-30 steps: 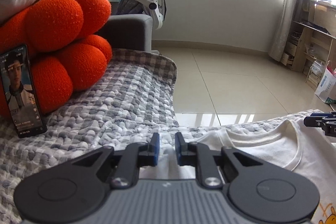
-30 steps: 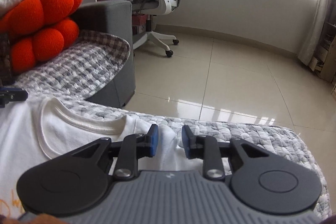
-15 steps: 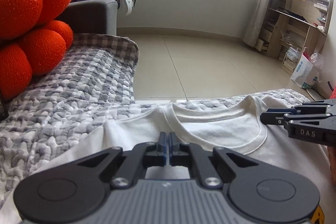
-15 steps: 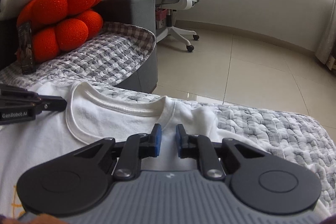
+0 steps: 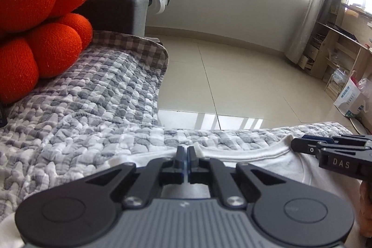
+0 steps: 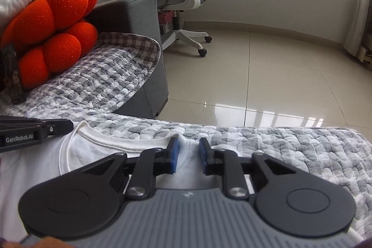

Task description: Fold clothes

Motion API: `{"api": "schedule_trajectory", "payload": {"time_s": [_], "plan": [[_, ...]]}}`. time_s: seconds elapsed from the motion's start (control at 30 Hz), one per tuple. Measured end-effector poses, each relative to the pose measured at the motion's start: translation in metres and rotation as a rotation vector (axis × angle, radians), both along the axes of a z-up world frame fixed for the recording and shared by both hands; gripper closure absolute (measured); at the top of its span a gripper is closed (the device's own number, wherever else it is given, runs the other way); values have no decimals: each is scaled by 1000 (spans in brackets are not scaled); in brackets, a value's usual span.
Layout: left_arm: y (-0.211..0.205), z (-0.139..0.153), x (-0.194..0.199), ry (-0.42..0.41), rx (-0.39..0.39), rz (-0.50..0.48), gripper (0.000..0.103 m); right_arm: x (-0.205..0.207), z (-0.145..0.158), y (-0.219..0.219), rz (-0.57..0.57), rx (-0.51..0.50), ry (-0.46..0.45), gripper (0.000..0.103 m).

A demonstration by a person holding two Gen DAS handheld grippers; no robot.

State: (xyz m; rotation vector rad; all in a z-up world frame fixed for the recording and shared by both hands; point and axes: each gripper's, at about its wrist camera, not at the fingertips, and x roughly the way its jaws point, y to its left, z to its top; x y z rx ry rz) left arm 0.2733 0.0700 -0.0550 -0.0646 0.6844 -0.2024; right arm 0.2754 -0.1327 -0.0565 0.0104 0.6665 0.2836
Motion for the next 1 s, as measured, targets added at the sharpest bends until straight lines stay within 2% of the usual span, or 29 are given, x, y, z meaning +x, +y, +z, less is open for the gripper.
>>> {"api": "schedule_trajectory", "payload": {"time_s": [0.1,0.27,0.3,0.67,1.0], "plan": [[-4,9,-12,16,-10,-24,96,-16,9,-6,12,14,3,68],[-25,20,-31,28,-6,-82,78,-44,23,-29,31,31,24,66],[-29,21,-34,31,-7,-93,77,-50,26,-35,30,34,27,65],[-72,21,-52,97,-75,-149,74,-102,58,-127,-42,31,37,60],[-116,34,-74,89,-81,-230,72,-151,62,-199,-108,43,32,55]]}}
